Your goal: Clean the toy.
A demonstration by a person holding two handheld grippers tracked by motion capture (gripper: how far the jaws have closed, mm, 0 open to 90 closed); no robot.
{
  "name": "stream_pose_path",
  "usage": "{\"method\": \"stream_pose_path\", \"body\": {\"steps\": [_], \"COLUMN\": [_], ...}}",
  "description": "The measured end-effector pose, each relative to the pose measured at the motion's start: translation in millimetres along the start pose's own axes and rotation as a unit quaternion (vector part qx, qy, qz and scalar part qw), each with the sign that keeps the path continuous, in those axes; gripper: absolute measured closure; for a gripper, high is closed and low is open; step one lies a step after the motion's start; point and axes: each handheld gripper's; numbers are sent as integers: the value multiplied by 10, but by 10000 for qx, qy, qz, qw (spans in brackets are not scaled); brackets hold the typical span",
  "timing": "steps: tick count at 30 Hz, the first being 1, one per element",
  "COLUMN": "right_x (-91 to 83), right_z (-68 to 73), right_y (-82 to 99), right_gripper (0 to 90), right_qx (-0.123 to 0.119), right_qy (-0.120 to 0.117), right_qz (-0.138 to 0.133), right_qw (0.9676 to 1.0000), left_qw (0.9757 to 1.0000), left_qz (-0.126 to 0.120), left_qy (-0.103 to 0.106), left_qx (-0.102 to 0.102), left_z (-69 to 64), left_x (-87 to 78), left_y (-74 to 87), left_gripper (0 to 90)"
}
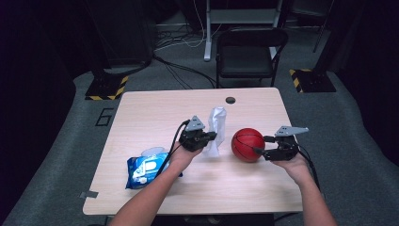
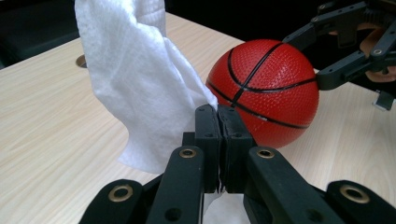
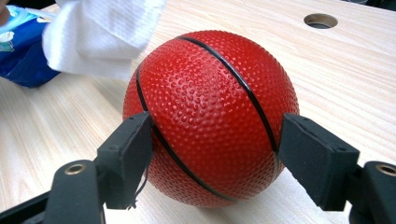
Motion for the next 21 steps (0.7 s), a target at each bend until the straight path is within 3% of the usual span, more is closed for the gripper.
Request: {"method": "stream_pose_path", "body": {"steps": [10,17,21], "right_x": [74,109,122], "right_z": [56,70,97], "right_y": [-59,-68,-91], "right_gripper": [254,255,255], "right_qx": [13,36,-78], "right_qy": [-13,-4,21], "right_qz": [89,78,180], "right_qw": [10000,10000,9998], "left_qw": [9991,9972,9957], "left_qz": [-46,-65,-19], "left_qy": [-390,-654,-823], "left_qx": [-154,-349,-424], "left_z": [394,692,866], "left_x": [-435,-673,-820], "left_y": [16,130,209], "left_gripper": [866,862,861]}}
Point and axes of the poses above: each handheld gripper's, and its own axes: x roughly forward along the jaws, y roughly out of its underside, z roughly to its left, and after that the axes turned 11 degrees about -y, right-handed
